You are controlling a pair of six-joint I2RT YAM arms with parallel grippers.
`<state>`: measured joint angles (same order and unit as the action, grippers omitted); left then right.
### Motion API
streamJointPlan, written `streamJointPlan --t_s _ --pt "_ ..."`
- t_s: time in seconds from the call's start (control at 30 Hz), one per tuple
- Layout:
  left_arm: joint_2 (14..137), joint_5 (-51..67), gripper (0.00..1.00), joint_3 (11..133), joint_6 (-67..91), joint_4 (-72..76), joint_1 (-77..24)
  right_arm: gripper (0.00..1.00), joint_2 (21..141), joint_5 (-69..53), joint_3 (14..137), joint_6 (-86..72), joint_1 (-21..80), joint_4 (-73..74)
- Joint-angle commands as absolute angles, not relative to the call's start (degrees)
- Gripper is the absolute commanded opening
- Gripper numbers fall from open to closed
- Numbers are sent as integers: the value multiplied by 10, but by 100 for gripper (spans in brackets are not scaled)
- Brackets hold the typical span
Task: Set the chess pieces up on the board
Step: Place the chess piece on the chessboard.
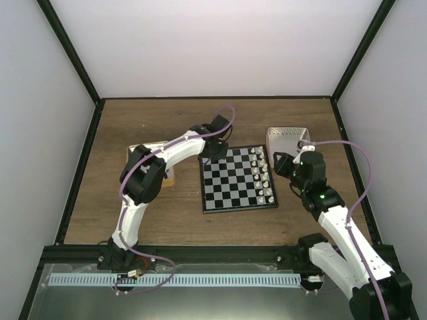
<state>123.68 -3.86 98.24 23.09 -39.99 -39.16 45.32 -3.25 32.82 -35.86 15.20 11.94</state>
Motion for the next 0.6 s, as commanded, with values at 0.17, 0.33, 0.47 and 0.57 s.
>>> streamJointPlan --t_s 0.17,0.33,0.47,0.57 --pt "1258 -95 8 1004 216 -422 -393 33 463 -41 329 -365 155 107" --pt "1277 -114 8 1022 214 -429 -392 33 459 -39 330 -366 155 112" --pt "1285 -119 9 1029 213 -428 -390 33 457 -38 331 -363 155 116" --pt "1287 -118 9 1031 212 -429 -390 33 457 -38 331 -363 155 117"
